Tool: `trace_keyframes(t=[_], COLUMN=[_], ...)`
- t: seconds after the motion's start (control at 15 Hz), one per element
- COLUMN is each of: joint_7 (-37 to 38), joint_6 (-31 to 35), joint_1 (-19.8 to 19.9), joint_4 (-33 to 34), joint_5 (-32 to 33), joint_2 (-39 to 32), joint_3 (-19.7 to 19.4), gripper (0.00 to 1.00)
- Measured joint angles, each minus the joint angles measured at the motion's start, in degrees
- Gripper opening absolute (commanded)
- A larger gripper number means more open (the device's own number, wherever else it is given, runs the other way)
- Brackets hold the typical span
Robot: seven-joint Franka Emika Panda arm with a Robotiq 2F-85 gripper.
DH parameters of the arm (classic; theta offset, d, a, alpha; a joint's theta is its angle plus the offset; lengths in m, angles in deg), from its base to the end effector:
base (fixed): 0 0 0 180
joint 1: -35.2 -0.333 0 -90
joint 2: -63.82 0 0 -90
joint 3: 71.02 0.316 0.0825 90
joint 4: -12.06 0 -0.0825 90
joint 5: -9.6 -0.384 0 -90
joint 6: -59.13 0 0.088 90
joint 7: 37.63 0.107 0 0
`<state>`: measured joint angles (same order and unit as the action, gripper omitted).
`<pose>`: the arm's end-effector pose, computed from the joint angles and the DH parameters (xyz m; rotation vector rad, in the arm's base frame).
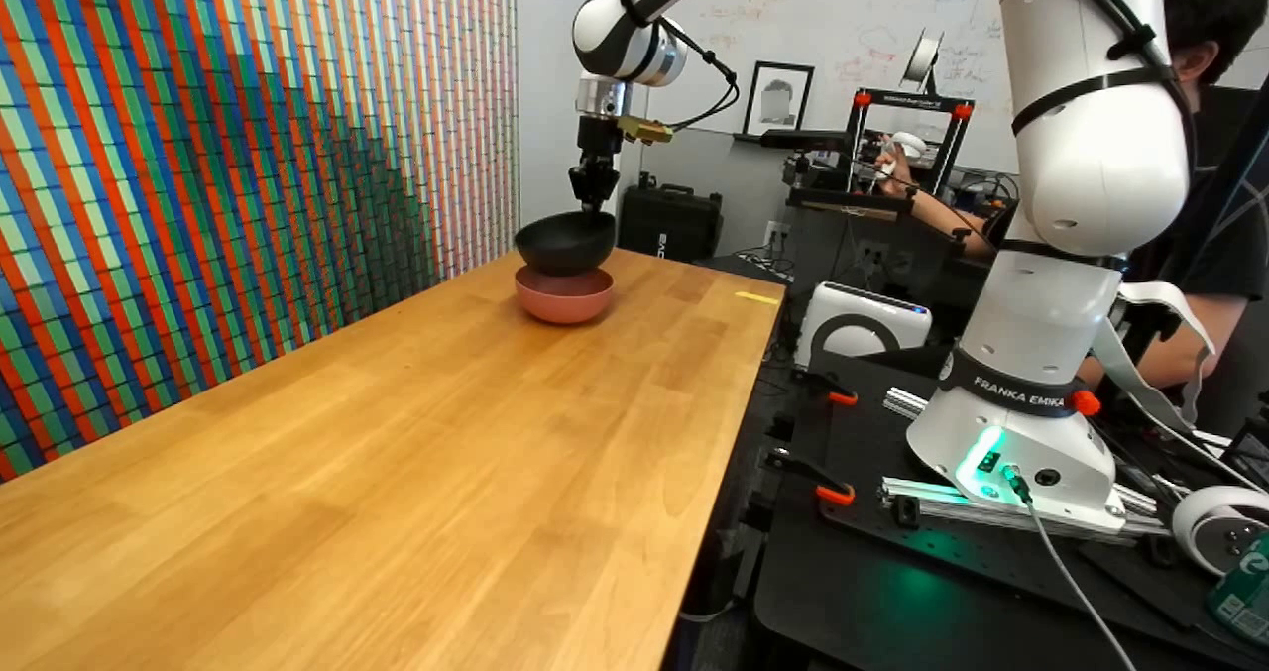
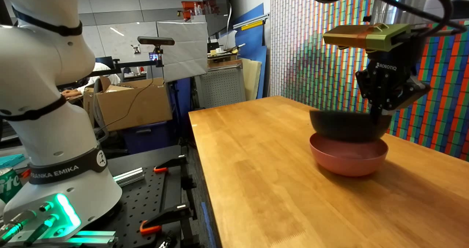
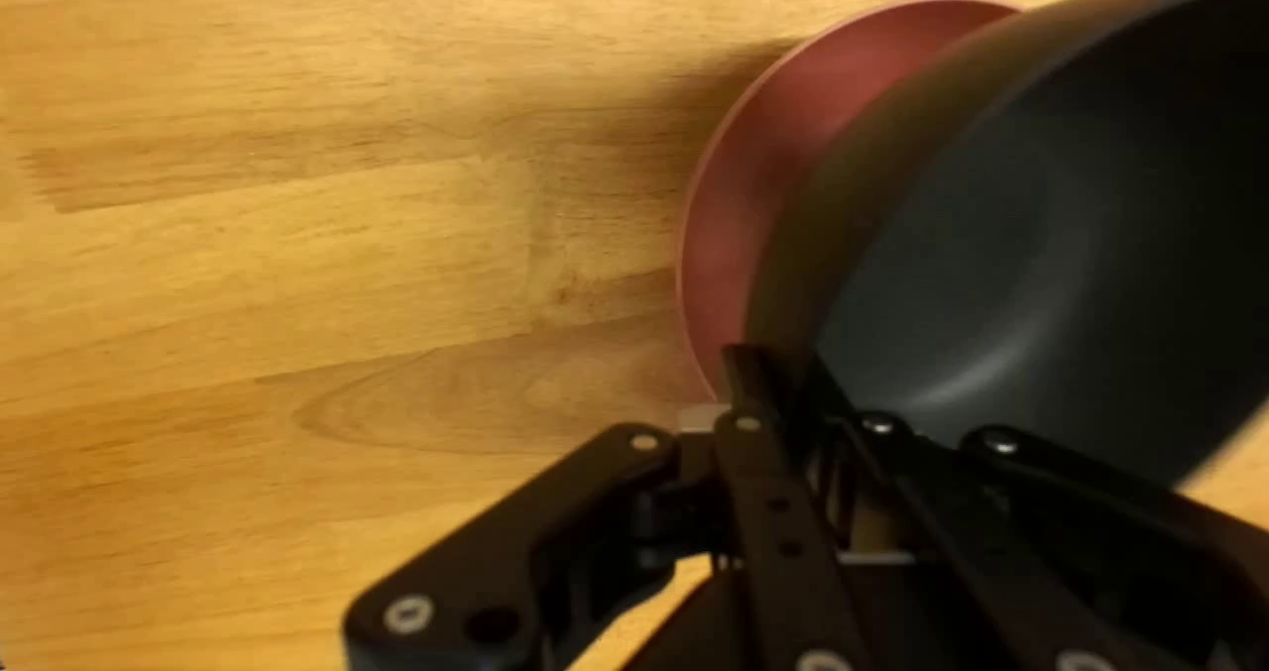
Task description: Put the black bowl in the orange bowl
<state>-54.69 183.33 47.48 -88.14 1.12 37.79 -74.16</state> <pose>0.6345 -0.1658 0.3109 -3.0381 0.0784 0.0085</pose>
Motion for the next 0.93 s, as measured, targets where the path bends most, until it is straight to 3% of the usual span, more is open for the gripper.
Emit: trace_keyframes(t=[0.47,0.93], joint_7=[-1.9,-2.0], joint_6=[2.0,-4.5], joint_1=[0.0,-2.8], joint_4=[-2.7,-1.3], joint_5=[0.0,-0.1], joint_2=[2.4,3.0], joint_3=[0.2,4.0], gripper=[0.98,1.0])
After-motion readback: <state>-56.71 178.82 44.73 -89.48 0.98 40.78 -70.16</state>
